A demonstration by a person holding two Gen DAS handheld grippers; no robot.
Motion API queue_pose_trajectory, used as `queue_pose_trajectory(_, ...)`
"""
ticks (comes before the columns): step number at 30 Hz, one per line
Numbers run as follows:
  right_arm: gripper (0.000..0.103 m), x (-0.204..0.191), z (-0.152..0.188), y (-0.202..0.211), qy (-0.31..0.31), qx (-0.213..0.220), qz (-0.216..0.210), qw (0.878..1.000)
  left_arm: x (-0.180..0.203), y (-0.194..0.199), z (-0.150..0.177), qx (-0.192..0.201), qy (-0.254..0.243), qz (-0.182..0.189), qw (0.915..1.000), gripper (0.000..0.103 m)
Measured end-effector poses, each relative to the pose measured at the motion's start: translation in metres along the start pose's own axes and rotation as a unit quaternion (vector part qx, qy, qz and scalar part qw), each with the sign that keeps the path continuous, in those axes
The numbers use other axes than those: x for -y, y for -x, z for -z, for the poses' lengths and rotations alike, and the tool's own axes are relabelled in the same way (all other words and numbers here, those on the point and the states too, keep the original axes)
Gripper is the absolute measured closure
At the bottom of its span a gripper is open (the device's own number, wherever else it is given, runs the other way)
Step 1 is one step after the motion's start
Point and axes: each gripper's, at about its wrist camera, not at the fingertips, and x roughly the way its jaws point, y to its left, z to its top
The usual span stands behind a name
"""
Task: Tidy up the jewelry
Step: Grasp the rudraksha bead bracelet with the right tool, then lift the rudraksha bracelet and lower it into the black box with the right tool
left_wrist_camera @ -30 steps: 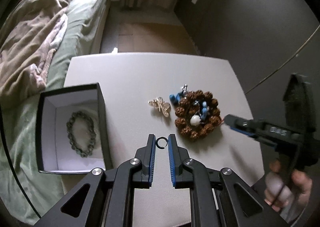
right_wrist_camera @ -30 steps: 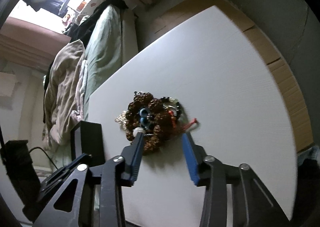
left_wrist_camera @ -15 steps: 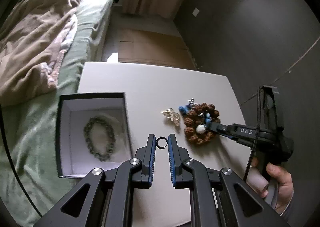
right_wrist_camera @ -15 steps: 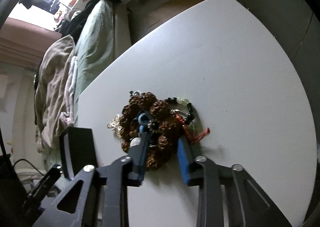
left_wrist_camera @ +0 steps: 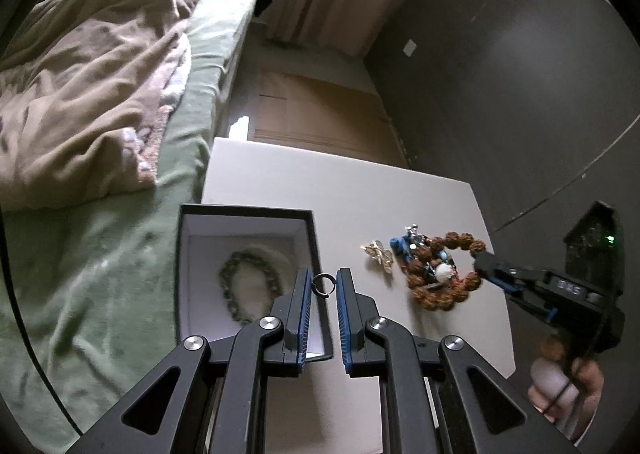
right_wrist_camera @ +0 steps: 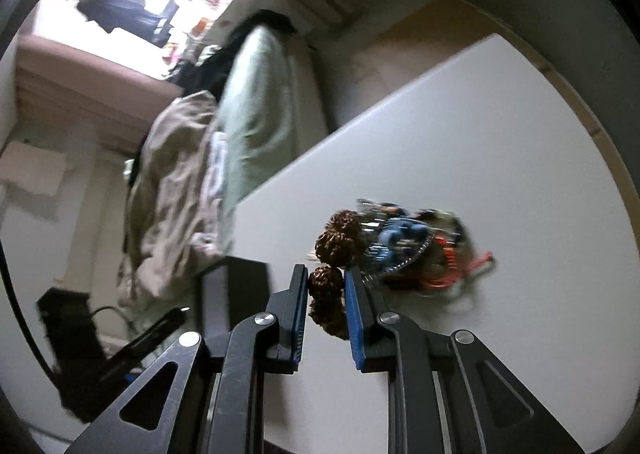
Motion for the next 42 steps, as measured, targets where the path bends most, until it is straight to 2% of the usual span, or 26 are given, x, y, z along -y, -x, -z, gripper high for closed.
queue_pose_trajectory(6,0.083,-0.019,0.000,0.000,0.010,0.002,-0.018,1.000,-0.007,0.003,-0.002,0.010,0.012,0.018,0.9997,0.090)
queue_pose_trajectory(9,0.083,-0.027,0.001,0.002,0.031,0.010,0.033,0.999,-0.009,0.001,-0.003,0.005,0.021,0.030,0.9993,0.089)
queue_pose_trajectory(13,0.083,-0.016,0.003,-0.002,0.023,-0.004,0.066,0.998,-0.010,-0.004,-0.002,-0.006,0.030,0.044,0.9986,0.086)
queue_pose_trajectory(14,0.083,-0.011,0.003,-0.003,0.018,-0.009,0.074,0.997,-0.011,-0.005,-0.002,-0.006,0.033,0.046,0.9984,0.076)
queue_pose_trajectory(16,0.083,-0.002,0.005,0.000,0.011,-0.012,0.088,0.996,-0.011,-0.006,-0.002,-0.001,0.038,0.049,0.9981,0.040)
queue_pose_trajectory(18,0.083,0.003,0.005,0.008,0.009,-0.009,0.093,0.996,-0.012,-0.003,-0.001,0.011,0.045,0.056,0.9974,0.028)
queue_pose_trajectory(24,0.083,0.002,0.005,0.017,0.015,-0.002,0.101,0.995,-0.015,-0.001,-0.003,0.011,0.052,0.056,0.9970,0.027)
queue_pose_trajectory(29,0.083,-0.007,0.007,-0.028,0.023,-0.044,0.086,0.995,-0.022,0.006,-0.004,0.015,0.061,0.050,0.9968,0.027)
queue_pose_trajectory(37,0.083,-0.013,0.008,-0.065,0.017,-0.065,0.066,0.996,-0.030,0.018,-0.005,0.023,0.069,0.044,0.9964,0.027)
queue_pose_trajectory(39,0.083,-0.013,0.008,-0.066,0.005,-0.066,0.050,0.997,-0.033,0.021,-0.004,0.024,0.071,0.041,0.9964,0.027)
queue_pose_trajectory(42,0.083,-0.013,0.008,-0.063,-0.022,-0.069,0.000,0.997,-0.037,0.026,-0.003,0.027,0.075,0.040,0.9960,0.027)
